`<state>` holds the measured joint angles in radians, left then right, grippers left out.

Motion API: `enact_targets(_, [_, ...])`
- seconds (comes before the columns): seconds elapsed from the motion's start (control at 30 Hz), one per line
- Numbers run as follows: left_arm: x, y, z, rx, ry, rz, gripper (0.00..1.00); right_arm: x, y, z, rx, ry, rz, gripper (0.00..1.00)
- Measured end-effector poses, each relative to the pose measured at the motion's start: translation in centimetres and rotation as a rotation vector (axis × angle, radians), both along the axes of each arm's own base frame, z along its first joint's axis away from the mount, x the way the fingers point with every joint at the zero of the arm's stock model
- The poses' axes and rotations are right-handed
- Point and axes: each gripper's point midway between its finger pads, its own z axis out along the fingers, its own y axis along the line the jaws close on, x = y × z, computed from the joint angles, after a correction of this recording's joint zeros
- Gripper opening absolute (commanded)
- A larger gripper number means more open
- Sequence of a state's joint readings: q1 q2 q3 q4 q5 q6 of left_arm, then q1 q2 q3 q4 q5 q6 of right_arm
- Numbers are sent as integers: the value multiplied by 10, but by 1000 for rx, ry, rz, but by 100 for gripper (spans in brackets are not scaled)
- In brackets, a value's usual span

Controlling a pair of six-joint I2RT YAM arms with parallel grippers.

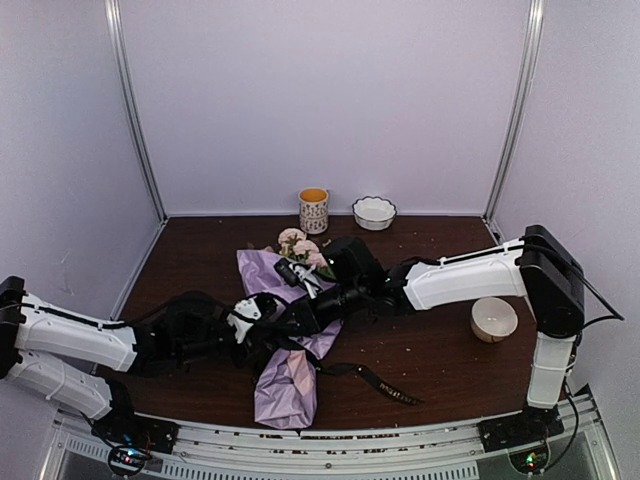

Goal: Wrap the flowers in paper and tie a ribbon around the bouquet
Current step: Cross the half-tied ribbon over the folded bouquet.

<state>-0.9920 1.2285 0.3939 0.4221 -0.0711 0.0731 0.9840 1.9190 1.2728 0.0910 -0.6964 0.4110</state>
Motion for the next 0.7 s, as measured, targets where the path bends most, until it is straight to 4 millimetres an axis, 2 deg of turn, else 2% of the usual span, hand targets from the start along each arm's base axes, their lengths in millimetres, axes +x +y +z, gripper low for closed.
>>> enact_targets(0.1, [-1,1,-1,-8,2,2,0,0,0,0,2,0,3,8])
enact_targets(0.2, [-1,1,-1,-15,4,4,0,-1,1,1,7,4,5,0])
enact_targets(0.37, [-1,2,-2,-15,6,8,0,-1,1,1,8,5,3,0])
enact_targets(0.57, [0,1,-3,-16,5,11,6,-2,1,1,10,10,11,0])
enact_targets(0.63, [1,1,-6,-9,9,12,4,-3,0,-1,9,13,15,0])
enact_targets(0.7, [2,1,-9,-3,13,20,0,-4,-1,-3,7,15,16,12])
